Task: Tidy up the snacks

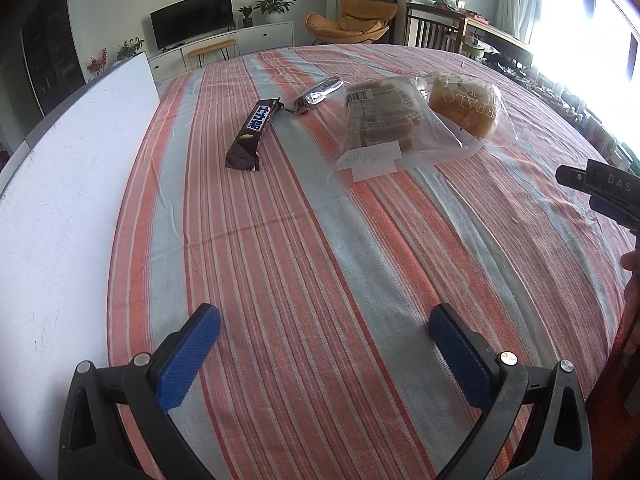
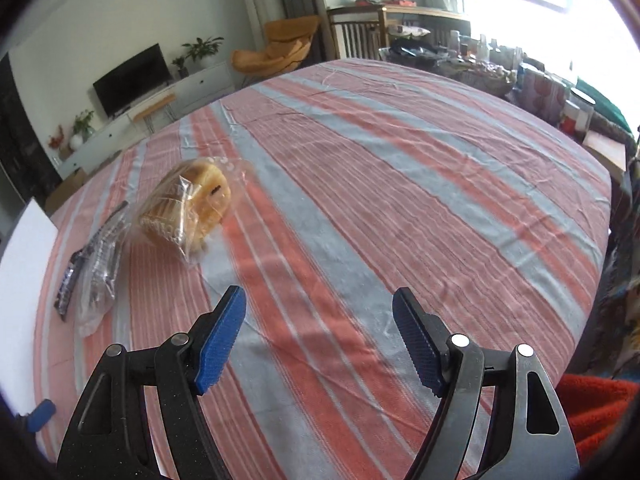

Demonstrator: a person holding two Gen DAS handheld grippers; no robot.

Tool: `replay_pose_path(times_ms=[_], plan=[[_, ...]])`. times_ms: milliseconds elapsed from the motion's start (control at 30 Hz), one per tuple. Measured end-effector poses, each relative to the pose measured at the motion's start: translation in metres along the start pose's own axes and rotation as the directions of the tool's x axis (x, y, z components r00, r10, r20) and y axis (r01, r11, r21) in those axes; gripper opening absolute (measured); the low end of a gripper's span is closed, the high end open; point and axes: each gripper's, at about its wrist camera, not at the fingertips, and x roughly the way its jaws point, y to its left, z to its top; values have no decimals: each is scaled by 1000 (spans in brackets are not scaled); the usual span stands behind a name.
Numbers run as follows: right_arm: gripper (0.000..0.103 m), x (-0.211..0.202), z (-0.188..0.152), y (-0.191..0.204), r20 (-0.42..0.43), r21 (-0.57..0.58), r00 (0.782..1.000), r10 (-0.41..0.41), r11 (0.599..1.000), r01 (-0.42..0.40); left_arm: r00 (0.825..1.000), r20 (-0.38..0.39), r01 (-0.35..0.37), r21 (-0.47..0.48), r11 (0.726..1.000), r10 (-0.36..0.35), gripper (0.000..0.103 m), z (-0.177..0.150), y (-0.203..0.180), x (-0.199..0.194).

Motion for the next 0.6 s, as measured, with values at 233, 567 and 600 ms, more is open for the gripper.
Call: replay_pose_path(times_ms=[233, 567, 600], plan=[[79, 6, -3, -2, -41, 14, 998, -47, 999, 48, 1000, 0, 0, 0, 1000, 0, 103, 0, 0, 0], [83, 10, -5, 6, -46, -37, 996, -80, 996, 78, 1000, 1, 0, 1, 1000, 0, 103, 0, 0, 0], [83, 10, -5, 6, -47, -38, 996, -80, 996, 79, 1000, 1, 0, 1, 1000, 0, 103, 0, 0, 0]])
